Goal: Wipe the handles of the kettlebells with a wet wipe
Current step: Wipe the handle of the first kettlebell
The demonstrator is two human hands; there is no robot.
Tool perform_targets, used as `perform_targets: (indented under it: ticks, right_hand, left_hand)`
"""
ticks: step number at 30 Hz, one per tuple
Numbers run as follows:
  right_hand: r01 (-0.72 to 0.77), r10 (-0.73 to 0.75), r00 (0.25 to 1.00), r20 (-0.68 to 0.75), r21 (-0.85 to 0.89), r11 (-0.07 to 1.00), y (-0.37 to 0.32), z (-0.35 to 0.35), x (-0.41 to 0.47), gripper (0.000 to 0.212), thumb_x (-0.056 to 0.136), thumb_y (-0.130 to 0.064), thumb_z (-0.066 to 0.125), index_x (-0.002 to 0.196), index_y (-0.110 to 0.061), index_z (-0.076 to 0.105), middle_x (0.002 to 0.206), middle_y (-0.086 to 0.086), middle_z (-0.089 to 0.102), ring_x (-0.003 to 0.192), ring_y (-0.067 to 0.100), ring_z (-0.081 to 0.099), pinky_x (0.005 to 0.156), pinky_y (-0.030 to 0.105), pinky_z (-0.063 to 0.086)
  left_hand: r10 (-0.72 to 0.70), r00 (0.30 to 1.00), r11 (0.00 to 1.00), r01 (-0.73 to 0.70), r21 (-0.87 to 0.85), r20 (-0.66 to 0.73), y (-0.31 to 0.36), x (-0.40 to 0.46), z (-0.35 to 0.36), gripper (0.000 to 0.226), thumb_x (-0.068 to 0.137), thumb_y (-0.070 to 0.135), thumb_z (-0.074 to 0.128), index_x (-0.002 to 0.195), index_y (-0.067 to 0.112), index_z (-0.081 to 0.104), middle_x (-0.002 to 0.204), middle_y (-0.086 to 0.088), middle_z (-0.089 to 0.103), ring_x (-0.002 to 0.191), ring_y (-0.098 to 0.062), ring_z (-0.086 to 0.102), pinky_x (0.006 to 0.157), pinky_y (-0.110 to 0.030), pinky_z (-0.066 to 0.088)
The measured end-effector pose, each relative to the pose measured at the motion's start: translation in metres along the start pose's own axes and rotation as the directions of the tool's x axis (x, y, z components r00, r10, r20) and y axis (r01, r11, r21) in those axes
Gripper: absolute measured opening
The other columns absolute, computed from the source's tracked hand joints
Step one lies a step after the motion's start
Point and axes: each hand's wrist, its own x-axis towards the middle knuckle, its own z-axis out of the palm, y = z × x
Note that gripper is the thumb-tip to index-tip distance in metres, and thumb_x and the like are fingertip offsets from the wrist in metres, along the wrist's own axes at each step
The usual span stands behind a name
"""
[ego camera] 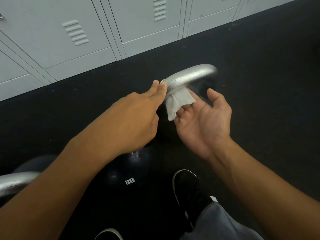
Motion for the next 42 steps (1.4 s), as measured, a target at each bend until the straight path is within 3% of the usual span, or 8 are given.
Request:
perform_targets:
  ticks: [3, 7, 11, 25, 34, 42]
  right_hand:
    - [-0.009, 0.009, 1.0, 0.011, 0.074, 0.997, -0.013, 0.009, 0.004, 0.074, 0.104, -0.051, 0.027, 0.145, 0.004, 0.054, 0.149, 0.025, 0.056, 0.138, 0.034, 0.053, 0.123, 0.038, 0.035]
    - [-0.013, 0.007, 1.0, 0.028, 0.217, 0.976, -0.022, 0.016, 0.006, 0.073, 0.104, -0.051, 0.03, 0.143, 0.006, 0.054, 0.144, 0.026, 0.06, 0.143, 0.034, 0.052, 0.123, 0.042, 0.037]
    - [-0.02, 0.009, 0.999, 0.046, 0.256, 0.967, -0.012, 0.011, -0.007, 0.074, 0.103, -0.049, 0.032, 0.145, 0.009, 0.052, 0.148, 0.029, 0.055, 0.146, 0.037, 0.048, 0.126, 0.043, 0.033]
    - [-0.027, 0.008, 0.998, 0.064, 0.299, 0.954, -0.018, 0.018, -0.001, 0.075, 0.104, -0.052, 0.031, 0.143, 0.008, 0.053, 0.141, 0.029, 0.061, 0.14, 0.039, 0.054, 0.124, 0.045, 0.036]
    - [0.047, -0.023, 0.997, -0.072, 0.358, 0.932, -0.036, 0.031, 0.012, 0.07, 0.104, -0.05, 0.038, 0.138, 0.009, 0.054, 0.131, 0.029, 0.067, 0.129, 0.038, 0.064, 0.118, 0.043, 0.044]
    - [0.009, 0.006, 0.999, -0.041, 0.346, 0.938, -0.025, 0.018, -0.004, 0.076, 0.103, -0.052, 0.034, 0.14, 0.011, 0.055, 0.138, 0.029, 0.063, 0.141, 0.035, 0.054, 0.123, 0.039, 0.038]
  left_hand:
    - [0.011, 1.0, 1.0, -0.011, 0.004, -0.009, 0.001, -0.001, 0.001, 0.068, 0.109, 0.021, 0.033, 0.164, 0.028, -0.005, 0.173, 0.013, -0.005, 0.129, -0.022, 0.053, 0.103, -0.033, 0.043]
    - [0.014, 0.999, 1.0, -0.013, 0.021, -0.031, 0.003, -0.004, 0.008, 0.07, 0.108, 0.021, 0.033, 0.164, 0.025, -0.009, 0.173, 0.011, -0.01, 0.124, -0.024, 0.056, 0.103, -0.037, 0.046]
    - [0.009, 1.0, 0.999, -0.008, 0.038, -0.027, 0.004, -0.003, 0.01, 0.072, 0.108, 0.023, 0.034, 0.163, 0.026, -0.013, 0.172, 0.011, -0.012, 0.132, -0.028, 0.053, 0.104, -0.035, 0.043]
    - [0.01, 0.999, 0.997, -0.007, 0.08, -0.039, 0.007, -0.006, 0.012, 0.071, 0.11, 0.022, 0.031, 0.162, 0.024, -0.018, 0.172, 0.008, -0.017, 0.139, -0.03, 0.047, 0.11, -0.037, 0.04]
    - [0.041, 0.998, 0.997, -0.037, 0.069, -0.05, 0.007, -0.005, 0.013, 0.067, 0.111, 0.028, 0.027, 0.162, 0.024, -0.016, 0.172, 0.007, -0.016, 0.148, -0.027, 0.04, 0.116, -0.039, 0.038]
    - [0.044, 0.998, 0.997, -0.042, 0.064, -0.041, 0.005, -0.004, 0.014, 0.069, 0.11, 0.029, 0.028, 0.161, 0.025, -0.018, 0.172, 0.008, -0.017, 0.15, -0.027, 0.037, 0.117, -0.039, 0.036]
